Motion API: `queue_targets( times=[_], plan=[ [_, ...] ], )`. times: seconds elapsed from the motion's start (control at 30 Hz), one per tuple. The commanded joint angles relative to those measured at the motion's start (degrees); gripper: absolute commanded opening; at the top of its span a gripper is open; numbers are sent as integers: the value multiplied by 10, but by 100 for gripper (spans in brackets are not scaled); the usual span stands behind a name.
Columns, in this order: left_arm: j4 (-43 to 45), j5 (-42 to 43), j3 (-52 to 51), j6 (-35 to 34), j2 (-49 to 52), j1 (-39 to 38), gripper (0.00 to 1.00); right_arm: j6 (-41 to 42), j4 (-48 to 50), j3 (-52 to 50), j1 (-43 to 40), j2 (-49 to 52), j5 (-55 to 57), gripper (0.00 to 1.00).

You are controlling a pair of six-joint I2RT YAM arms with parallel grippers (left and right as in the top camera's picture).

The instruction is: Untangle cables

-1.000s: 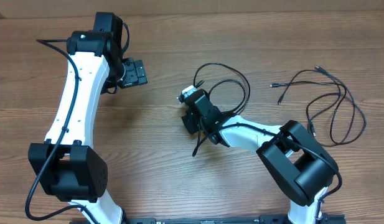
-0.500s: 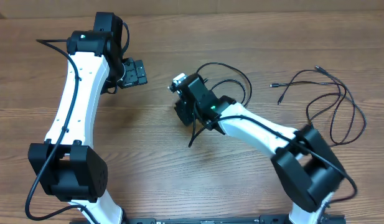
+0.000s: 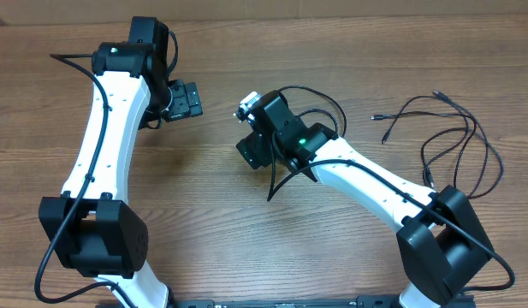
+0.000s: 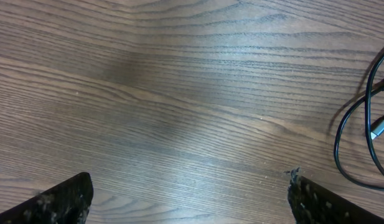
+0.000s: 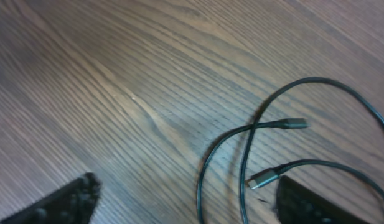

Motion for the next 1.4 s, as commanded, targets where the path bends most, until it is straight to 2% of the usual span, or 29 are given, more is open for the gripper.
queue_targets(
  times=[0.0,0.23,0.37,0.53,0.7,0.87,0.93,1.03,1.2,1.27,1.37],
  plan=[
    [1,3,-2,-10,6,-5,100,-7,3,-4,-15,10,12,81],
    [1,3,-2,-10,6,-5,100,-7,2,-11,-49,41,2,77],
    [1,3,-2,-10,6,-5,100,-7,2,-12,-64,61,-59,78],
    [1,3,-2,-10,6,-5,100,-7,3,-23,-65,78,-73,79],
    [1,3,-2,-10,6,-5,100,-6,0,-25,-63,96,-120,73],
    [1,3,-2,-10,6,-5,100,-2,-4,-25,-63,121,-119,72],
    [1,3,-2,-10,6,-5,100,-2,-6,-25,-63,124,-120,70],
    [1,3,-2,-10,6,-5,100,7,-8,-25,-63,124,-120,56],
    [1,3,-2,-10,6,-5,100,30,-13,-25,-63,124,-120,41],
    [1,3,-2,-10,6,-5,100,30,-16,-25,-63,124,-122,40],
    [1,3,-2,-10,6,-5,100,30,-16,-25,-63,124,-122,45]
  ],
)
